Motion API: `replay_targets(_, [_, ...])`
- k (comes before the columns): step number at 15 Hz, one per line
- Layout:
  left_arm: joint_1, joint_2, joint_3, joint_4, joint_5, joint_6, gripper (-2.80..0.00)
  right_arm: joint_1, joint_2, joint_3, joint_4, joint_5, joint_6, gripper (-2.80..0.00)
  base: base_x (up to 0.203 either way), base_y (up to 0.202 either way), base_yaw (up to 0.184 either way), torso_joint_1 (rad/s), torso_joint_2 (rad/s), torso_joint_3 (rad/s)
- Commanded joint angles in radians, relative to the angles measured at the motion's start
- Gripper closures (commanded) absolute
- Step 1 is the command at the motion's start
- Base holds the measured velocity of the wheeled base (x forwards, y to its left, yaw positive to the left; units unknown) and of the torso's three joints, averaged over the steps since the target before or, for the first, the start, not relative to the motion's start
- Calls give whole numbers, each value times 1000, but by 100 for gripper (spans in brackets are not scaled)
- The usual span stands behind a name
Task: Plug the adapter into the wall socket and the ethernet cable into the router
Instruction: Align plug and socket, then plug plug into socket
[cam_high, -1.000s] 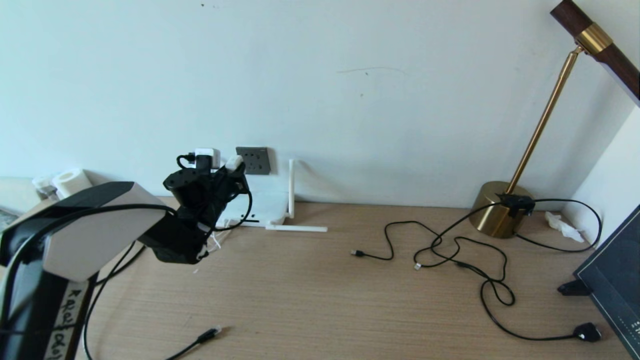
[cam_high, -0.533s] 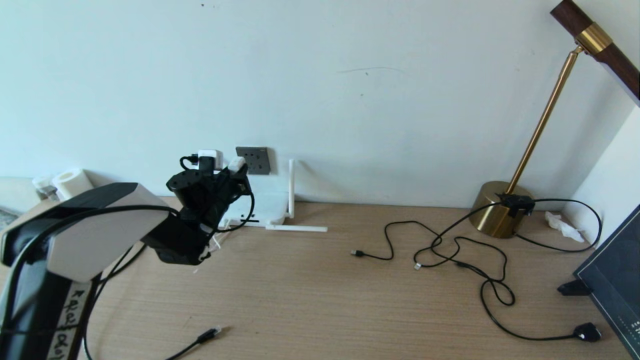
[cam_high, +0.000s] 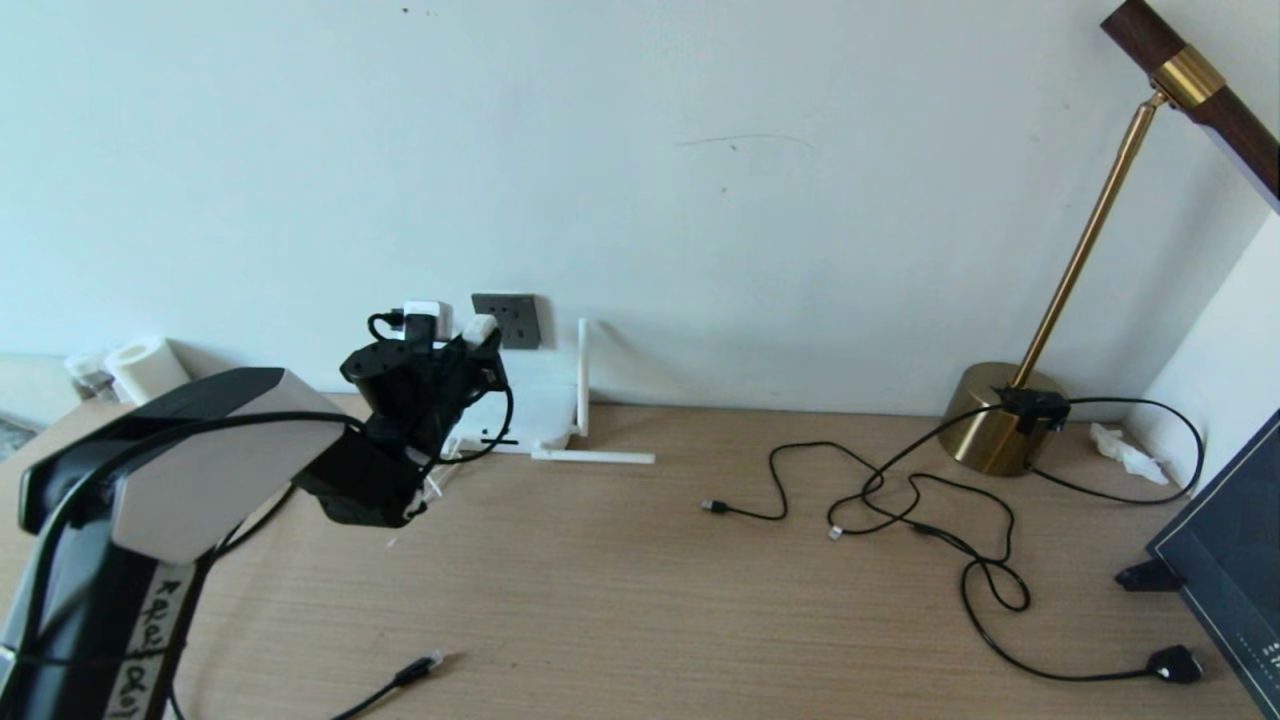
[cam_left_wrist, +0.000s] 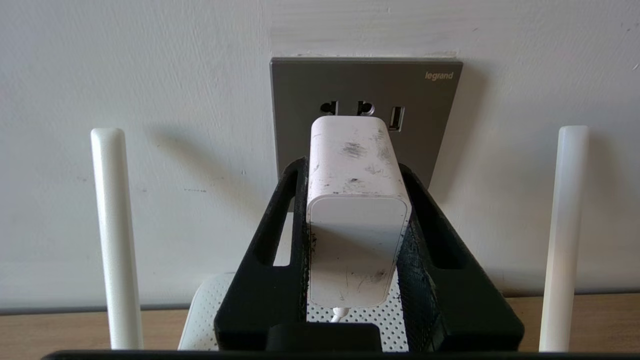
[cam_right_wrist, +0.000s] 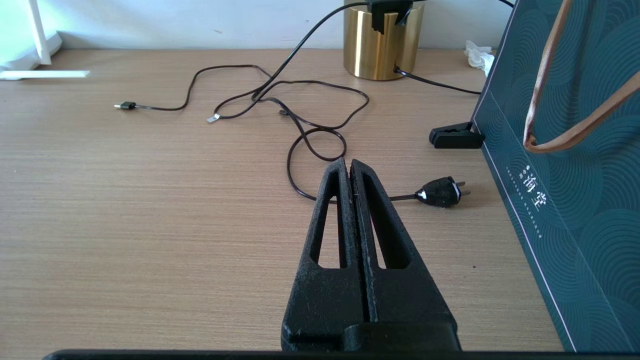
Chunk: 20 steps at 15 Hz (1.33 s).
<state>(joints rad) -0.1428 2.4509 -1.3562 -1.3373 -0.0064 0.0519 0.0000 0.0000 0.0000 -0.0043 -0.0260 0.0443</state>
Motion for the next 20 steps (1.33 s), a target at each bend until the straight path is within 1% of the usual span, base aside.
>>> replay_targets(1, [0, 15, -21, -5, -1, 0, 0, 0, 0, 0, 0, 0, 0, 0, 0, 0, 0, 0, 0, 0])
replay_targets(4, [0, 28, -57, 32, -10, 0, 0, 0, 0, 0, 0, 0, 0, 0, 0, 0, 0, 0, 0, 0])
replay_targets(7, [0, 61, -125, 42, -13, 0, 0, 0, 0, 0, 0, 0, 0, 0, 0, 0, 0, 0, 0, 0])
replay_targets(12, [0, 71, -147, 73, -14, 0, 0, 0, 0, 0, 0, 0, 0, 0, 0, 0, 0, 0, 0, 0])
replay_targets(15, [0, 86, -176, 78, -14, 0, 0, 0, 0, 0, 0, 0, 0, 0, 0, 0, 0, 0, 0, 0])
replay_targets(20, [0, 99, -225, 118, -12, 0, 0, 0, 2, 0, 0, 0, 0, 0, 0, 0, 0, 0, 0, 0])
